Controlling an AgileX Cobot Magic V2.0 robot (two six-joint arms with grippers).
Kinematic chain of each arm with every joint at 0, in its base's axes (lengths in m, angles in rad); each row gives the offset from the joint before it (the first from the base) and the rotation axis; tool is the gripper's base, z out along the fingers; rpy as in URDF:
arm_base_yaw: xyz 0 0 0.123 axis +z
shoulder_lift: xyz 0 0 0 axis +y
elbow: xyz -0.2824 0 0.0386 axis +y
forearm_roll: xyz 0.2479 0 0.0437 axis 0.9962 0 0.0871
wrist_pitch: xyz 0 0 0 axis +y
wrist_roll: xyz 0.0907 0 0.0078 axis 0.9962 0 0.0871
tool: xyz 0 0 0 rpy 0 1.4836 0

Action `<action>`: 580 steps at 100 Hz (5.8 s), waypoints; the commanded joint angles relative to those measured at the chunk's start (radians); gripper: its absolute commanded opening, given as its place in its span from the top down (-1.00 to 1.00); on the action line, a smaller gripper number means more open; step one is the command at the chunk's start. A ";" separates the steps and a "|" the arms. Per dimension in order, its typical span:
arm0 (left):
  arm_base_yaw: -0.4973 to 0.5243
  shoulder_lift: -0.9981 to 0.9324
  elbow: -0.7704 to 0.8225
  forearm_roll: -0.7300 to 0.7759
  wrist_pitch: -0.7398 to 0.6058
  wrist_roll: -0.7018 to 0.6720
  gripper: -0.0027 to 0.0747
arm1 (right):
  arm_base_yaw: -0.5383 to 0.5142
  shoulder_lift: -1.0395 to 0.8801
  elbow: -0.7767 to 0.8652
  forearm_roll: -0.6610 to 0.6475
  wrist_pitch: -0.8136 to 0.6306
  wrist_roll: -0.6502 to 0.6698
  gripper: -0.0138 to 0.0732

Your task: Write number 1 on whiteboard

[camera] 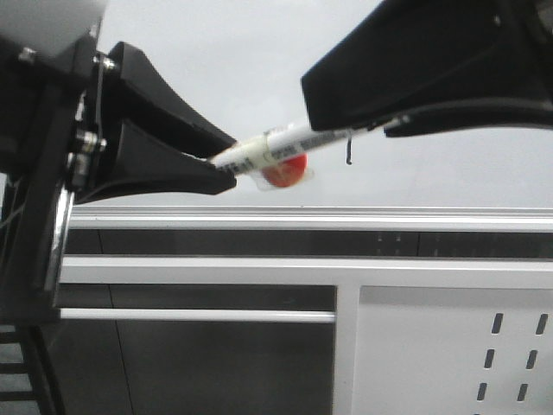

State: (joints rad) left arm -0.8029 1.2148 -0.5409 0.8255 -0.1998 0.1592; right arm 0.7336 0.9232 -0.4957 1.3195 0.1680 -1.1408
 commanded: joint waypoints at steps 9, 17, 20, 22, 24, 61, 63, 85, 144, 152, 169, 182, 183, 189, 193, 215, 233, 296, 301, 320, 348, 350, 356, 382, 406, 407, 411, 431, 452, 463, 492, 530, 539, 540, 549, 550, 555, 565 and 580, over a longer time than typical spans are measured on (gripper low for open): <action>0.031 -0.016 -0.030 -0.231 -0.069 -0.005 0.98 | -0.001 -0.087 -0.034 -0.016 -0.103 -0.004 -0.31; 0.053 -0.016 -0.030 -0.297 -0.087 -0.005 0.98 | -0.001 -0.145 -0.034 -0.052 -0.142 -0.004 -0.31; 0.058 -0.016 -0.030 -0.314 -0.095 -0.005 0.98 | -0.001 -0.165 -0.034 -0.057 -0.155 -0.004 -0.31; 0.065 -0.016 -0.030 -0.331 -0.097 -0.005 0.98 | -0.001 -0.174 -0.034 -0.057 -0.161 -0.004 -0.31; 0.070 -0.016 -0.030 -0.348 -0.104 -0.005 0.98 | -0.001 -0.188 -0.034 -0.057 -0.168 -0.004 -0.31; 0.079 -0.016 0.161 -0.878 -0.546 -0.005 0.98 | -0.001 -0.398 -0.022 -0.087 -0.244 -0.004 -0.31; 0.074 -0.016 0.170 -0.906 -0.566 -0.005 0.98 | -0.001 -0.404 -0.017 -0.087 -0.245 -0.004 -0.31; -0.045 -0.016 0.269 -1.164 -0.764 -0.005 0.98 | -0.001 -0.420 0.016 -0.087 -0.243 -0.004 -0.31; -0.269 0.306 0.277 -1.356 -1.166 -0.060 0.98 | -0.001 -0.420 0.016 -0.087 -0.211 -0.004 0.07; -0.276 0.316 0.275 -1.354 -1.166 -0.060 0.98 | -0.001 -0.420 0.016 -0.087 -0.205 -0.004 0.46; -0.274 0.318 0.275 -1.398 -1.166 -0.060 0.98 | -0.001 -0.420 0.016 -0.104 -0.209 -0.004 0.86; -0.273 0.318 0.268 -1.406 -1.166 -0.060 0.98 | -0.001 -0.420 0.016 -0.111 -0.209 -0.004 0.86; -0.273 0.318 0.265 -1.406 -1.166 -0.060 0.98 | -0.001 -0.420 0.016 -0.111 -0.209 -0.004 0.86; -0.271 0.318 0.254 -1.417 -1.166 -0.060 0.98 | -0.001 -0.420 0.016 -0.111 -0.209 -0.004 0.86; -0.264 0.318 0.241 -1.417 -1.166 -0.060 0.98 | -0.001 -0.420 0.016 -0.113 -0.209 -0.004 0.86; -0.196 0.321 0.196 -1.416 -1.166 -0.061 0.98 | -0.001 -0.420 0.016 -0.113 -0.209 -0.004 0.86; -0.169 0.323 0.186 -1.417 -1.159 -0.130 0.98 | -0.001 -0.420 0.016 -0.113 -0.209 -0.004 0.86; -0.154 0.426 0.130 -1.397 -1.165 -0.219 0.98 | -0.001 -0.420 0.016 -0.113 -0.209 -0.004 0.86; -0.142 0.436 0.126 -1.394 -1.165 -0.219 0.98 | -0.001 -0.420 0.016 -0.113 -0.209 -0.004 0.86; -0.121 0.463 0.125 -1.371 -1.165 -0.228 0.98 | -0.001 -0.420 0.016 -0.113 -0.209 -0.004 0.86; -0.121 0.463 0.123 -1.408 -1.165 -0.226 0.98 | -0.001 -0.420 0.016 -0.113 -0.209 -0.004 0.86; -0.121 0.463 0.123 -1.414 -1.165 -0.226 0.98 | -0.001 -0.420 0.016 -0.113 -0.209 -0.004 0.86; -0.117 0.463 0.123 -1.422 -1.165 -0.226 0.98 | -0.001 -0.420 0.016 -0.113 -0.209 -0.004 0.86; -0.099 0.463 0.119 -1.391 -1.165 -0.226 0.98 | -0.001 -0.420 0.016 -0.113 -0.209 -0.004 0.86; -0.099 0.463 0.119 -1.381 -1.165 -0.226 0.98 | -0.001 -0.420 0.016 -0.113 -0.209 -0.004 0.86; -0.099 0.463 0.119 -1.381 -1.165 -0.226 0.98 | -0.001 -0.420 0.016 -0.113 -0.209 -0.004 0.86; -0.099 0.463 0.119 -1.371 -1.165 -0.226 0.98 | -0.001 -0.420 0.016 -0.113 -0.209 -0.004 0.86; -0.099 0.463 0.119 -1.344 -1.165 -0.226 0.94 | -0.001 -0.420 0.016 -0.113 -0.209 -0.004 0.86; -0.099 0.463 0.119 -1.350 -1.165 -0.226 0.50 | -0.001 -0.420 0.016 -0.113 -0.209 -0.004 0.86; -0.099 0.463 0.119 -1.352 -1.165 -0.226 0.25 | -0.001 -0.420 0.016 -0.113 -0.209 -0.004 0.86; -0.099 0.463 0.119 -1.343 -1.165 -0.226 0.15 | -0.001 -0.420 0.016 -0.113 -0.213 -0.004 0.86; -0.099 0.460 0.134 -1.346 -1.165 -0.226 0.09 | -0.001 -0.420 0.016 -0.113 -0.213 -0.004 0.86; -0.106 0.450 0.155 -1.344 -1.165 -0.226 0.09 | -0.001 -0.420 0.016 -0.113 -0.213 -0.004 0.86; -0.106 0.450 0.158 -1.344 -1.165 -0.226 0.09 | -0.001 -0.420 0.016 -0.113 -0.213 -0.004 0.86; -0.120 0.425 0.180 -1.341 -1.165 -0.221 0.09 | -0.001 -0.420 0.016 -0.113 -0.213 -0.004 0.86; -0.120 0.425 0.183 -1.341 -1.165 -0.221 0.09 | -0.001 -0.420 0.016 -0.113 -0.213 -0.004 0.86; -0.128 0.409 0.193 -1.341 -1.165 -0.214 0.09 | -0.001 -0.420 0.016 -0.113 -0.213 -0.004 0.86; -0.146 0.368 0.213 -1.341 -1.165 -0.215 0.09 | -0.001 -0.420 0.016 -0.113 -0.213 -0.004 0.86; -0.184 0.294 0.256 -1.305 -1.165 -0.147 0.61 | -0.001 -0.420 0.016 -0.113 -0.209 -0.004 0.86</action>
State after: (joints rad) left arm -0.9640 1.5771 -0.2944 -0.5177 -1.1389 -0.0426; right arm 0.7336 0.5006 -0.4529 1.2169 -0.0180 -1.1408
